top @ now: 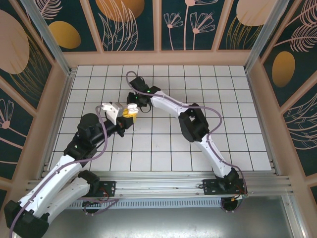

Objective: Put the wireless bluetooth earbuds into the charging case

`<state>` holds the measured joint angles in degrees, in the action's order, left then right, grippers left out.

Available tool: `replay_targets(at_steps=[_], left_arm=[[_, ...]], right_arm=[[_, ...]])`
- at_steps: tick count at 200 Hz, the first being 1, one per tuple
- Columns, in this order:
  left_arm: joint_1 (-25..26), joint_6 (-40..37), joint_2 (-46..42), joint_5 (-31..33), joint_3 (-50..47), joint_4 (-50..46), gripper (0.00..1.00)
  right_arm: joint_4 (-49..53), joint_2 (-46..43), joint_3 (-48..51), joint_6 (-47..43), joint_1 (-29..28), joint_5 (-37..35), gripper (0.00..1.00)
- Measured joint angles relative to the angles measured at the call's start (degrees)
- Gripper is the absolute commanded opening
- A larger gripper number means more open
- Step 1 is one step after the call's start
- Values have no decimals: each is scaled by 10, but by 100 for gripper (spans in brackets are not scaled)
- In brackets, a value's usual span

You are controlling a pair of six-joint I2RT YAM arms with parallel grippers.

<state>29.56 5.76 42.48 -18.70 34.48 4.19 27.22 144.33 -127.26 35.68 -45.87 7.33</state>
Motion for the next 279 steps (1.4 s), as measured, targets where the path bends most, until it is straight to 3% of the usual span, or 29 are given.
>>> replay_targets(at_steps=[96, 173, 247, 279], left_arm=[[0, -2, -30, 10, -13, -9, 10], [0, -2, -49, 10, -18, -10, 11], [0, -2, -57, 10, -20, -13, 13], [0, -2, -57, 10, -21, -14, 13]], right_arm=[[0, 48, -49, 22, -11, -5, 30], [12, 77, -78, 12, -38, -81, 31], [20, 77, -78, -11, -36, -90, 9], [7, 40, -15, -19, -28, -84, 5]])
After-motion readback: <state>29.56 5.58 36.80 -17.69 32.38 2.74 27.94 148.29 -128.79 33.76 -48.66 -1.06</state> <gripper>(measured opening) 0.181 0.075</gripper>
